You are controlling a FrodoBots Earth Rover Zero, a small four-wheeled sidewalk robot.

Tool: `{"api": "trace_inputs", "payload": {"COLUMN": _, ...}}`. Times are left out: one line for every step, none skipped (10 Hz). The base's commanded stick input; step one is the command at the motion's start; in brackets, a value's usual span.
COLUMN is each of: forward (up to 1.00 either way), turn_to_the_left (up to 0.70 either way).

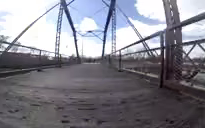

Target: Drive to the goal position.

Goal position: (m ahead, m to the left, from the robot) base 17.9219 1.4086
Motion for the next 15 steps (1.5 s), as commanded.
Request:
{"api": "trace_inputs", "payload": {"forward": 1.0, "turn_to_the_left": 0.0}}
{"api": "trace_inputs", "payload": {"forward": 1.0, "turn_to_the_left": 0.0}}
{"api": "trace_inputs", "payload": {"forward": 1.0, "turn_to_the_left": 0.0}}
{"api": "trace_inputs", "payload": {"forward": 1.0, "turn_to_the_left": 0.0}}
{"api": "trace_inputs", "payload": {"forward": 1.0, "turn_to_the_left": 0.0}}
{"api": "trace_inputs", "payload": {"forward": 1.0, "turn_to_the_left": 0.0}}
{"api": "trace_inputs", "payload": {"forward": 1.0, "turn_to_the_left": 0.0}}
{"api": "trace_inputs", "payload": {"forward": 1.0, "turn_to_the_left": 0.0}}
{"api": "trace_inputs", "payload": {"forward": 1.0, "turn_to_the_left": 0.0}}
{"api": "trace_inputs", "payload": {"forward": 1.0, "turn_to_the_left": 0.0}}
{"api": "trace_inputs", "payload": {"forward": 1.0, "turn_to_the_left": 0.0}}
{"api": "trace_inputs", "payload": {"forward": 1.0, "turn_to_the_left": 0.0}}
{"api": "trace_inputs", "payload": {"forward": 1.0, "turn_to_the_left": 0.0}}
{"api": "trace_inputs", "payload": {"forward": 1.0, "turn_to_the_left": 0.0}}
{"api": "trace_inputs", "payload": {"forward": 1.0, "turn_to_the_left": 0.0}}
